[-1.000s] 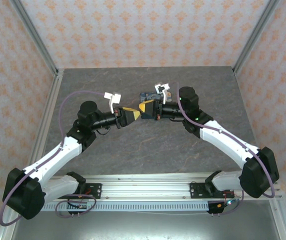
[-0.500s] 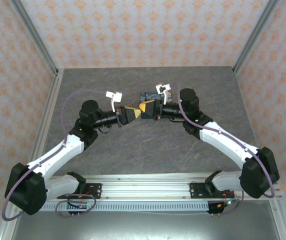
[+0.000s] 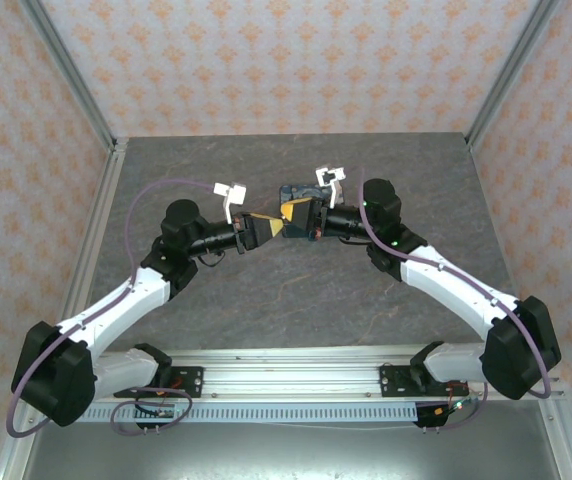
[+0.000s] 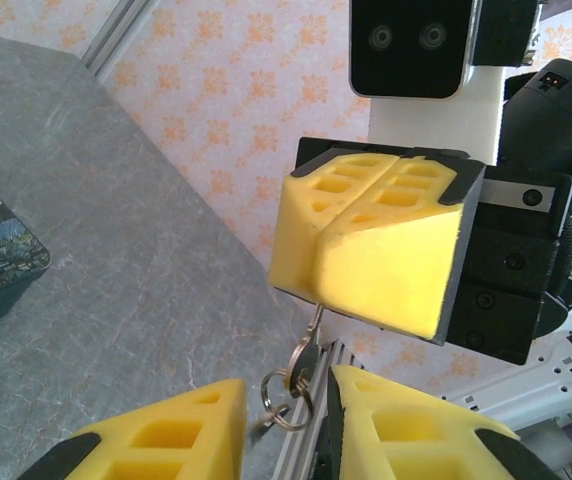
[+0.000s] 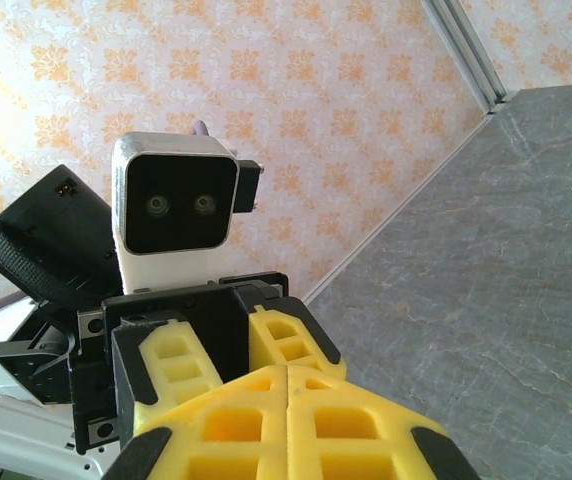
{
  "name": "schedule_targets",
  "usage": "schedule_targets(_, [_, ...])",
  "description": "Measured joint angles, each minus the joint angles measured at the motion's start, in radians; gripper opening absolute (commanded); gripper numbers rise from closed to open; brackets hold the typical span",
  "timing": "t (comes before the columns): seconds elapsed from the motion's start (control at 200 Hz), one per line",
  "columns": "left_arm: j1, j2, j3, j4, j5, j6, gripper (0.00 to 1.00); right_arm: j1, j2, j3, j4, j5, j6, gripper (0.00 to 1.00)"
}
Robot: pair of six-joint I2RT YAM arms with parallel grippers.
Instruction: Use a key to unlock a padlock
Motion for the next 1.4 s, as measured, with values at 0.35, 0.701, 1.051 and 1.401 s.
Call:
schedule_targets(0.35, [0.0, 0.0, 0.0, 0.003, 0.003, 0.0, 0.24, 0.0, 0.0, 0.0, 0.01, 0.0, 0.008, 0.0])
schedule_targets(0.701, [0.0, 0.0, 0.002, 0.005, 0.003, 0.0, 0.24, 0.0, 0.001, 0.0, 0.014, 0.0, 0.008, 0.0])
schedule_targets(1.051, [0.0, 0.0, 0.002, 0.006, 0.004, 0.0, 0.14, 0.005, 0.012, 0.0, 0.021, 0.0, 0.008, 0.0])
schedule_targets(1.401, [0.0, -0.003, 0.004, -0.014, -0.006, 0.024, 0.0, 0.007, 0.013, 0.0, 0.016, 0.02, 0.006, 0.16])
